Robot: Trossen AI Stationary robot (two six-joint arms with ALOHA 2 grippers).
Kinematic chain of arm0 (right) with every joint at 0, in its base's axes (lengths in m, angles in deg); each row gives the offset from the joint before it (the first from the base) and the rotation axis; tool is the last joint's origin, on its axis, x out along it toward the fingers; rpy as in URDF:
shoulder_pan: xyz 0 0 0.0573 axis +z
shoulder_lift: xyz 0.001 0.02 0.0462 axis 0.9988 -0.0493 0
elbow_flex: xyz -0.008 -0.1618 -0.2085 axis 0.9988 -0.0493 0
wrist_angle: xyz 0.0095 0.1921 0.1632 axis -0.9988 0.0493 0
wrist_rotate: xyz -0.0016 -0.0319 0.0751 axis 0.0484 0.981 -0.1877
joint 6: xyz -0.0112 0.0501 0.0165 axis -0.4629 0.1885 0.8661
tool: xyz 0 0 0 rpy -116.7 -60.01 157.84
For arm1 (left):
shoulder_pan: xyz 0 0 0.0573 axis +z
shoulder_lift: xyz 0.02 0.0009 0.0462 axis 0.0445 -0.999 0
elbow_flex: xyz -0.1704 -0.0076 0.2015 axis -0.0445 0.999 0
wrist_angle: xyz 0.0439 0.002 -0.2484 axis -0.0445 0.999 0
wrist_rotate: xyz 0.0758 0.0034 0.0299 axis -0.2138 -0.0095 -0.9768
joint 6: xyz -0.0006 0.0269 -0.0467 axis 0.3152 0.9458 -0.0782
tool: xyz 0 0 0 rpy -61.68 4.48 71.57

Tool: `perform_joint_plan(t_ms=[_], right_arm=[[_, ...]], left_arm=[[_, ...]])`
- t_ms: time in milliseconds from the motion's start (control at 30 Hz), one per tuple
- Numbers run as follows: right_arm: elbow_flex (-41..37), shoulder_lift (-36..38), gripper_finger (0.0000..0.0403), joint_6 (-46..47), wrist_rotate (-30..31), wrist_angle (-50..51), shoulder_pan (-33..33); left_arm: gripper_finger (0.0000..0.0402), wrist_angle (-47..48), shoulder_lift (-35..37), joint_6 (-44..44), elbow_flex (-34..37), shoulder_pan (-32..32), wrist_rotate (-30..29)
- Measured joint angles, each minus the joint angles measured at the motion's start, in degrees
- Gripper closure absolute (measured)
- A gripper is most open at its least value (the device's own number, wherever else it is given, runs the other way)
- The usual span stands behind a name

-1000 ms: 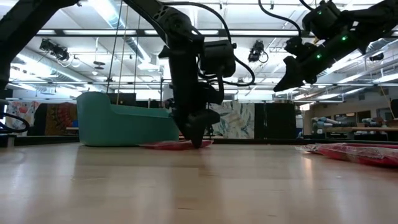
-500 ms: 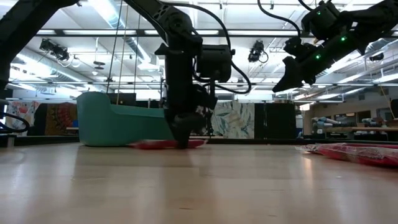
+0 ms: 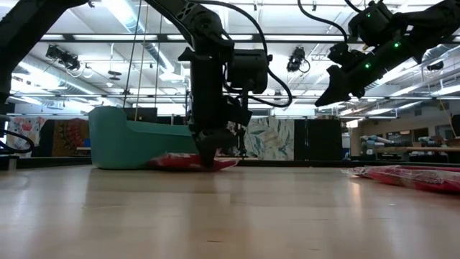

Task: Sort popcorn bags into baskets
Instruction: Put the popcorn bag into the bin

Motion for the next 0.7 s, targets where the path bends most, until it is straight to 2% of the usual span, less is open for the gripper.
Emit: perform_joint_plan(t_ms=[200, 367, 467, 567, 700], right_arm=[[0.0, 0.0, 0.0393, 0.0, 0.0, 0.0, 0.0], [0.0, 0.0, 0.0393, -0.2, 0.0, 0.2, 0.0], [0.0, 0.0, 0.0393, -0.3, 0.0, 0.2, 0.0], [0.0, 0.0, 0.0393, -0.3, 0.0, 0.2, 0.0], [0.0, 0.0, 0.0393, -0.2, 0.0, 0.3, 0.1]], left_arm=[[0.0385, 5.6, 1.8, 0.4, -5.4, -1.3, 3.4], [0.0385, 14.4, 2.8, -0.3, -11.8, -2.7, 2.6], [0.0385, 20.0, 3.5, -1.3, -15.5, -3.9, 0.8], [0.0385, 27.9, 3.6, -3.0, -18.1, -4.9, -3.6], [0.0385, 33.8, 5.3, -4.1, -17.8, -5.3, -8.0]])
